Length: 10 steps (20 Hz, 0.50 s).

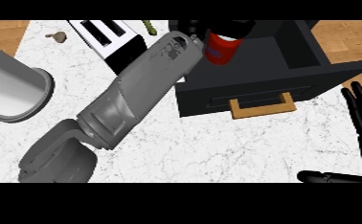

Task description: Pick up the can, place it into the drawer and close the drawer

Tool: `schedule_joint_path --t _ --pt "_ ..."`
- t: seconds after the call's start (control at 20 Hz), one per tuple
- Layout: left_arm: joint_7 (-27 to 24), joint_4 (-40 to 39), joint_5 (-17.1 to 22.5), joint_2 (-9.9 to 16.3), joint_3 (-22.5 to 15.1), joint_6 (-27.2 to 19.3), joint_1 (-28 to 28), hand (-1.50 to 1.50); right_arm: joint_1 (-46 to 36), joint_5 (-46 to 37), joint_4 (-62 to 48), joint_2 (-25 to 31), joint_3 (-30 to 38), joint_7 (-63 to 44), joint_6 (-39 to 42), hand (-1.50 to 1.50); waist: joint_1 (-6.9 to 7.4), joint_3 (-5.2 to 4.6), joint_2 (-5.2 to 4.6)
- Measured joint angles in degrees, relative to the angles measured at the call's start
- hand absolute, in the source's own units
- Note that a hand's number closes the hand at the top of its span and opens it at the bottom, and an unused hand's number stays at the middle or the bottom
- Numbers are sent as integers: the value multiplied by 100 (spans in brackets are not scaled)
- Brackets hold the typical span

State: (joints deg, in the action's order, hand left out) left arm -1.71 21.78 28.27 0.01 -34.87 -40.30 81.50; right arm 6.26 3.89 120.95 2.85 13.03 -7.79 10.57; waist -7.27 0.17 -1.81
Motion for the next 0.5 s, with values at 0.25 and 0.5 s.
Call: schedule_joint_path --t 0.25,0.5 --pt "-55 -40 155 0 -117 -247 -45 -150 -40 35 46 59 23 -56 25 -150 -51 -1 -6" --pt "-190 -109 304 0 -134 -351 -42 -150 -90 -6 139 43 -13 -87 -19 -150 -33 -3 -10"
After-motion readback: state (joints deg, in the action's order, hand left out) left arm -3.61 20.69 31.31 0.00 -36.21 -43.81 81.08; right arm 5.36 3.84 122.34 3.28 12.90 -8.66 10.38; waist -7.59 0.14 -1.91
